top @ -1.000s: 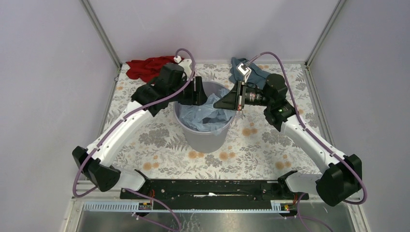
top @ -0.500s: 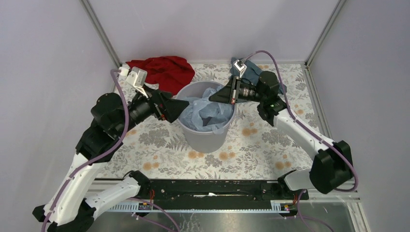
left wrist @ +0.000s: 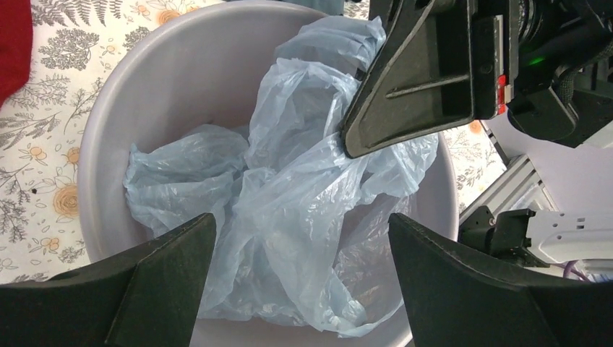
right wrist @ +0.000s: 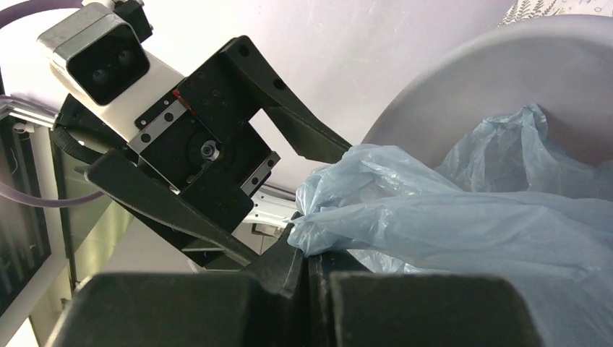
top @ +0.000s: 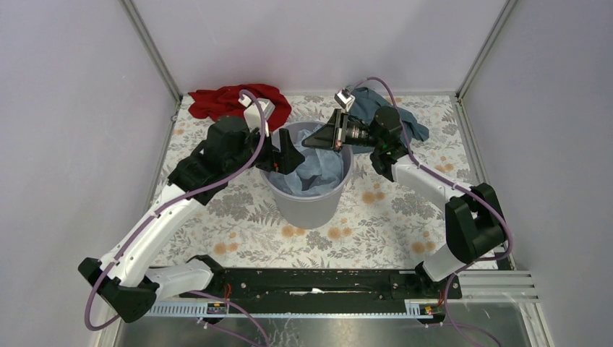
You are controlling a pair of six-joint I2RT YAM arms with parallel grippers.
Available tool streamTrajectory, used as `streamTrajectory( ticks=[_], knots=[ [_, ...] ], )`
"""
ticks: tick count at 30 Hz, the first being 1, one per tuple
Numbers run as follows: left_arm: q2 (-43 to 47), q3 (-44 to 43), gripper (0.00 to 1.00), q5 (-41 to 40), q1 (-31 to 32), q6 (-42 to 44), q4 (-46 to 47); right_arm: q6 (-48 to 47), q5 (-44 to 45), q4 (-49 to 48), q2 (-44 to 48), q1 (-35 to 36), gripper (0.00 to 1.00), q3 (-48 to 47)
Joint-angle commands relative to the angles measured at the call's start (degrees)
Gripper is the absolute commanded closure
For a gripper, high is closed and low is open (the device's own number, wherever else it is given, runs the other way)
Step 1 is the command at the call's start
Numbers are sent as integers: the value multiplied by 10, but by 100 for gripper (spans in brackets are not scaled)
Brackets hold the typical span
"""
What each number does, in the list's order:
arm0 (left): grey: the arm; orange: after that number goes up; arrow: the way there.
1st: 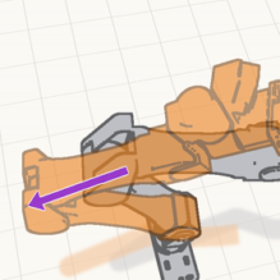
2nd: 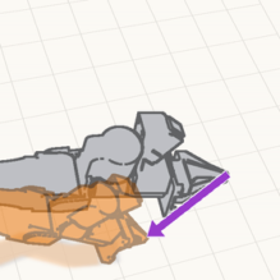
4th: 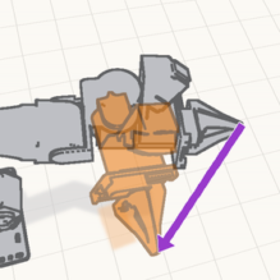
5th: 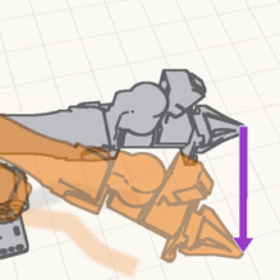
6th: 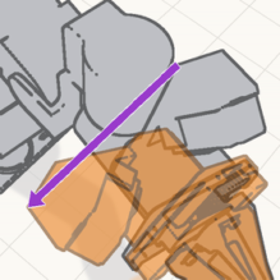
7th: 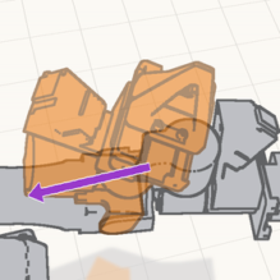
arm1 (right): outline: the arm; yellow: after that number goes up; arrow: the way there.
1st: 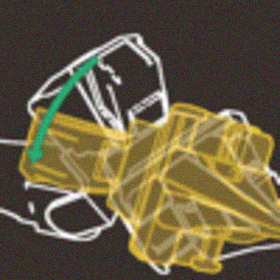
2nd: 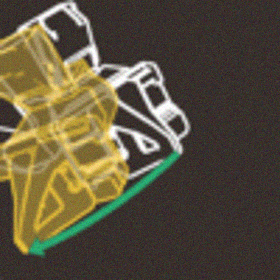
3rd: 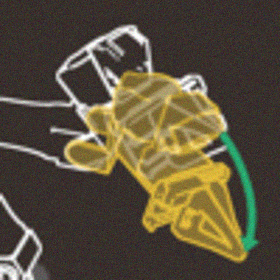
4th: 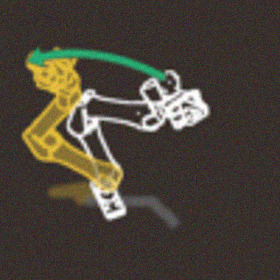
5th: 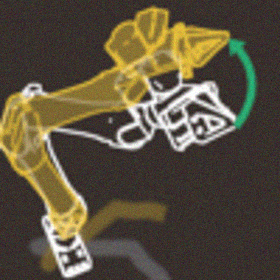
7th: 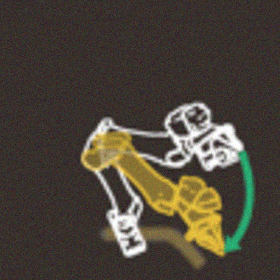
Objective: Put the trash bags into the trash bin
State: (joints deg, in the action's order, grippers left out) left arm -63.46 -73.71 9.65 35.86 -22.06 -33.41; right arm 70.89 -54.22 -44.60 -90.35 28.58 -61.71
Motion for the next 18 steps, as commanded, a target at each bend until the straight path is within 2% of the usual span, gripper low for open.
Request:
streamTrajectory(
  ticks=[1,4,8,11,12,15,18],
  knots=[
    [14,0,12,-11,-1,-1,40,-20,-6,-3,29,10,99,-18],
    [0,-18,25,-33,-2,5,28,-25,-5,4,37,10,91,-17],
    [-25,-36,47,-41,-2,7,16,-57,-7,50,54,10,73,-24],
    [-30,-35,76,-46,-2,-3,10,-115,8,117,77,10,59,-24],
    [-23,-29,82,-63,-2,-13,11,-135,14,142,87,10,55,-23],
    [20,8,92,-119,-2,-40,30,-196,46,215,122,10,40,-15],
    [62,36,100,-131,-2,-63,54,-233,70,256,149,10,32,5]
  ],
)
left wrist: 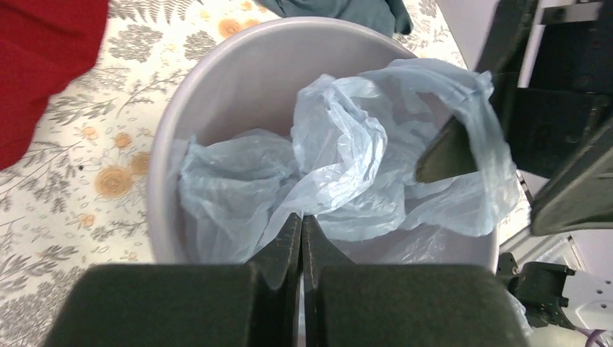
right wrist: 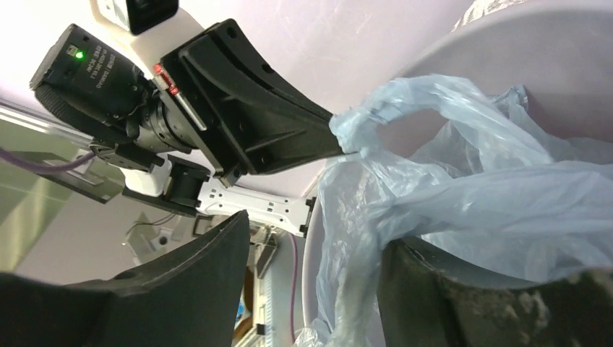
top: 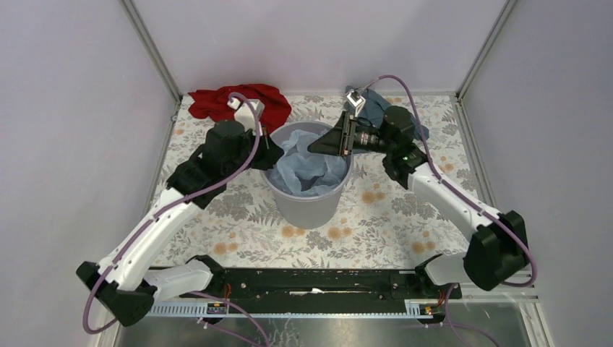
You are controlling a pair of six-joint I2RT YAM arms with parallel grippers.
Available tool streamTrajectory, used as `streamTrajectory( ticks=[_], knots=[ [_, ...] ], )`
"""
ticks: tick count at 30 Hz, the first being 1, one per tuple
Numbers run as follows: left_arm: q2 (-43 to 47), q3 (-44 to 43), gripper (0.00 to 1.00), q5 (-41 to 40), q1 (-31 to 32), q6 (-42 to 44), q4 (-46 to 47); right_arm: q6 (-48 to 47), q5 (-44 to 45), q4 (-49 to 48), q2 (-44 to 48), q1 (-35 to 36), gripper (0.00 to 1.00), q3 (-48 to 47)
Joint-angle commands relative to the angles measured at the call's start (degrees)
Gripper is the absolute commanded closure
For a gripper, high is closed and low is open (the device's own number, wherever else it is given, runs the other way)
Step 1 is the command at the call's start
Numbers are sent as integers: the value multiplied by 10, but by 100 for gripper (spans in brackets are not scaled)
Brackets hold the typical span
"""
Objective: Put the trash bags into the trash bin
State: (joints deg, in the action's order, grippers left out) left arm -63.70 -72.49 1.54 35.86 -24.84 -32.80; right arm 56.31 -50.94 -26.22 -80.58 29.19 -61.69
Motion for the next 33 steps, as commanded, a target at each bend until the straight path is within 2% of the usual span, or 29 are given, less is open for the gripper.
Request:
streamTrajectory(
  ticks=[1,3,4,7,9,15,20,22,24,27,30,33],
  knots=[
    [76,32,100,-59,-2,-44,51,-102,41,89,58,4,32,7],
    [97,46,100,-81,-2,-60,55,-127,57,125,74,4,34,7],
    [109,58,100,-94,-2,-70,56,-139,70,141,81,4,41,6],
    [155,111,100,-144,-2,-92,72,-153,107,170,103,6,69,4],
    [190,136,100,-181,-2,-100,72,-162,125,184,117,6,77,0],
    [232,153,100,-302,-2,-105,10,-231,233,277,174,4,80,3],
    [270,172,100,-332,-2,-116,-30,-300,313,361,237,3,79,15],
    [284,171,100,-330,-2,-121,-45,-332,352,398,256,3,76,17],
    [292,165,100,-320,-2,-121,-56,-364,383,431,264,3,63,17],
    [293,147,100,-300,-2,-124,-67,-402,401,489,258,3,35,-6],
    [290,135,100,-273,-2,-130,-60,-425,360,532,247,3,13,-35],
    [282,130,100,-250,-2,-136,-54,-426,296,571,234,3,4,-61]
  ],
)
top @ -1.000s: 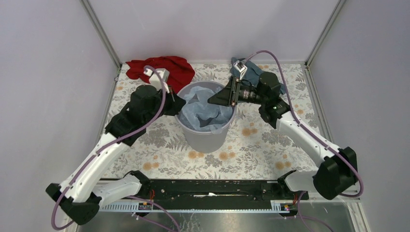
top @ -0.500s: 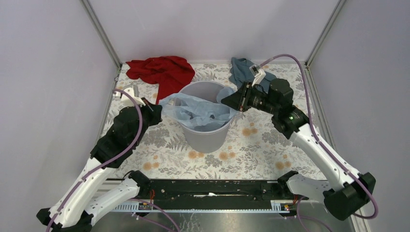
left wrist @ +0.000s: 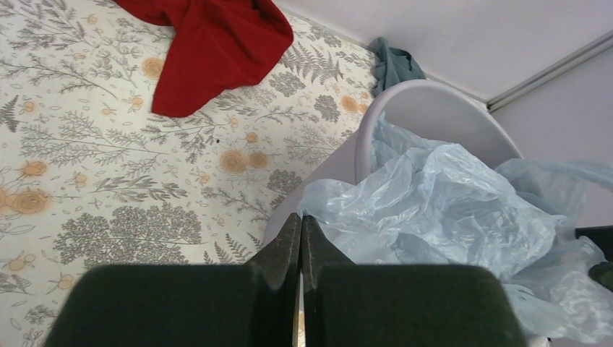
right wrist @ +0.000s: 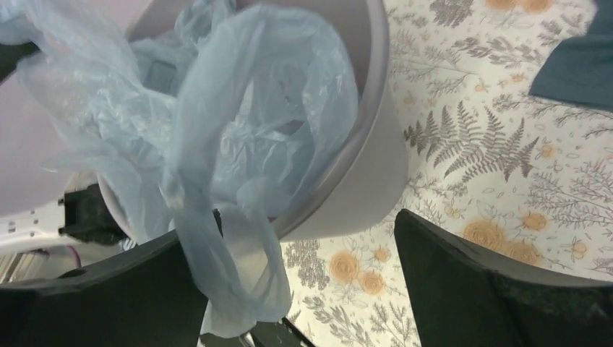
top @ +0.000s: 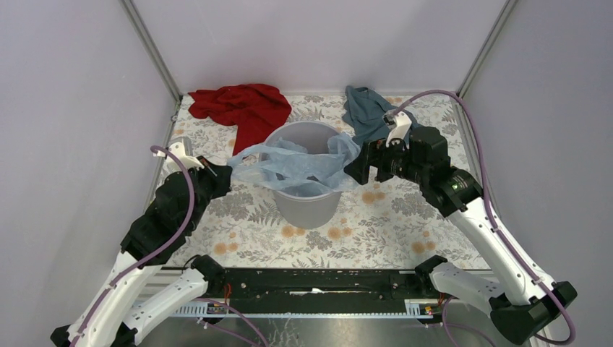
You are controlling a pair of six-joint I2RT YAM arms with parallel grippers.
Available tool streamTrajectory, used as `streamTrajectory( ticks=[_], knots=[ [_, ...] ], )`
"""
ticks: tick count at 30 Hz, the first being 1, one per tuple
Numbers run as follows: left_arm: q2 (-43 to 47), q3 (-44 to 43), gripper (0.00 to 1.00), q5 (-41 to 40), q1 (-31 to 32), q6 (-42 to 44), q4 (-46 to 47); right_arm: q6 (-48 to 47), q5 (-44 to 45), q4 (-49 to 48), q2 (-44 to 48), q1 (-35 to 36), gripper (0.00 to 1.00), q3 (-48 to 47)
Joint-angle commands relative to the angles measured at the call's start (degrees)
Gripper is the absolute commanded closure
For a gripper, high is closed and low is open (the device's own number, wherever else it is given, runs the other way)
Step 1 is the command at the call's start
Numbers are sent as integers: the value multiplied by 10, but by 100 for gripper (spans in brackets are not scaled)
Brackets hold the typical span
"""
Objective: Put the trash bags into the trash bin
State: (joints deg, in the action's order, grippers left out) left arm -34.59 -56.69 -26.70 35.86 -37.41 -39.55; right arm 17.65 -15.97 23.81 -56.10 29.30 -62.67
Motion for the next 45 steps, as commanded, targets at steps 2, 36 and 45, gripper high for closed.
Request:
streamTrajectory(
  ticks=[2,36,45],
  knots=[
    [-12,-24,100,41,-2,-15,15,12,-124,43,-6,2,1,-50],
    [-14,-35,100,92,-2,-79,-9,101,163,21,-34,141,23,-50],
    [-26,-39,100,95,-2,-81,-13,76,339,76,-103,204,71,-101]
  ],
)
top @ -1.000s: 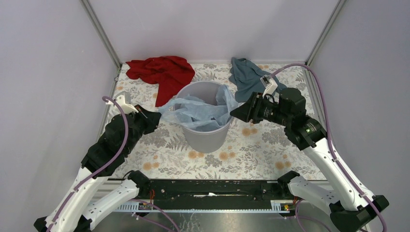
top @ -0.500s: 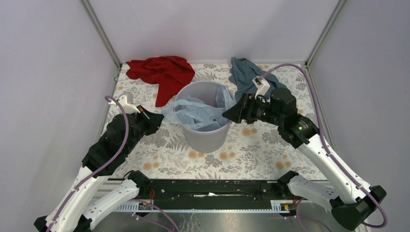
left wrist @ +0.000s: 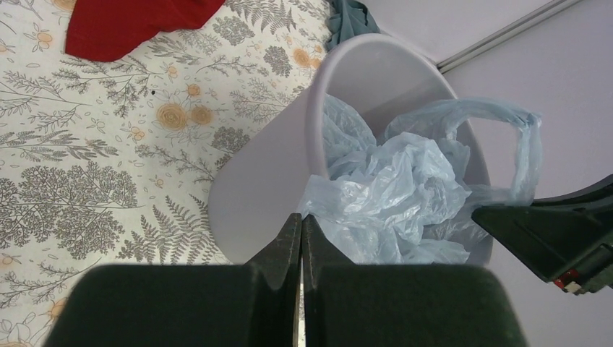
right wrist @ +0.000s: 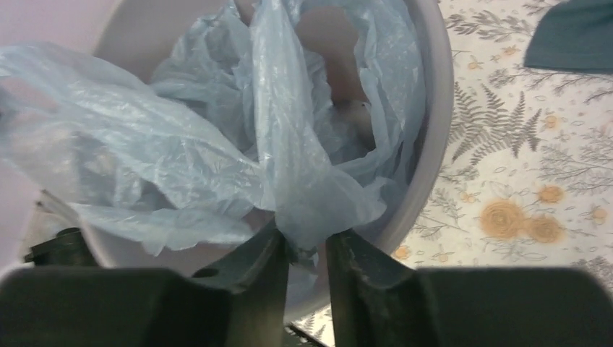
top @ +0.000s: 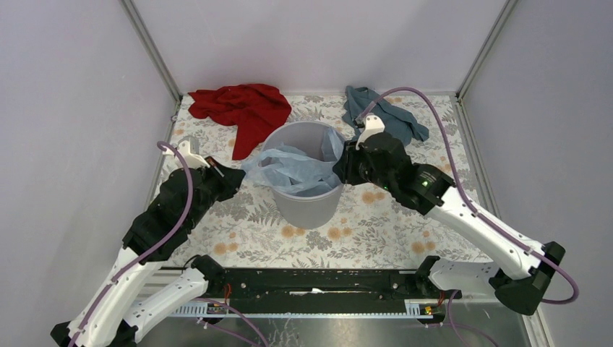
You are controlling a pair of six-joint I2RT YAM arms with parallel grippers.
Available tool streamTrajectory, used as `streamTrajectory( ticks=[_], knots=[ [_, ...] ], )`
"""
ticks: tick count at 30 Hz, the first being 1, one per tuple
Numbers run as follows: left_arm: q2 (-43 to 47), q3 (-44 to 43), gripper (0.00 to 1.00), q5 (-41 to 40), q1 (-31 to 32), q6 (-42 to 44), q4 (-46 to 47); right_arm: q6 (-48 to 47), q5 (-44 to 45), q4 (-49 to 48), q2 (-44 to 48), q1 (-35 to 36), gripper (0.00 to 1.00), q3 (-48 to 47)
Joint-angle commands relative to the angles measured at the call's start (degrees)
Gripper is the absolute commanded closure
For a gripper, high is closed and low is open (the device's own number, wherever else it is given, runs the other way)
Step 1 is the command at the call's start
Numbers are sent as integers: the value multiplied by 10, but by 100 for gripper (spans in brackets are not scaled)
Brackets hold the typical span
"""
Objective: Put the trash bags into the trash bin
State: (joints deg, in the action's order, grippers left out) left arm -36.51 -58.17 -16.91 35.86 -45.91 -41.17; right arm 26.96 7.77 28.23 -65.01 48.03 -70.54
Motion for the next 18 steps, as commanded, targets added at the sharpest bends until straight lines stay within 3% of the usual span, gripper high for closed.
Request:
streamTrajectory(
  ticks=[1,3,5,9,11,15,18],
  knots=[
    [-8,-27,100,-3,-2,1,-1,-16,98,31,-10,17,81,-21],
    [-10,-33,96,0,-2,-9,-16,-13,58,-8,16,17,100,-7],
    [-12,-43,83,18,-2,-17,-27,-4,-13,-54,44,17,100,13],
    [-15,-58,38,93,-2,-21,-19,7,-95,-85,50,17,100,10],
    [-23,-67,23,121,-2,-23,-19,15,-115,-100,48,17,100,12],
    [-42,-72,13,147,-2,-25,-17,21,-134,-116,48,17,100,10],
    [-58,-77,18,137,-2,-21,-12,23,-136,-118,56,17,100,10]
  ],
)
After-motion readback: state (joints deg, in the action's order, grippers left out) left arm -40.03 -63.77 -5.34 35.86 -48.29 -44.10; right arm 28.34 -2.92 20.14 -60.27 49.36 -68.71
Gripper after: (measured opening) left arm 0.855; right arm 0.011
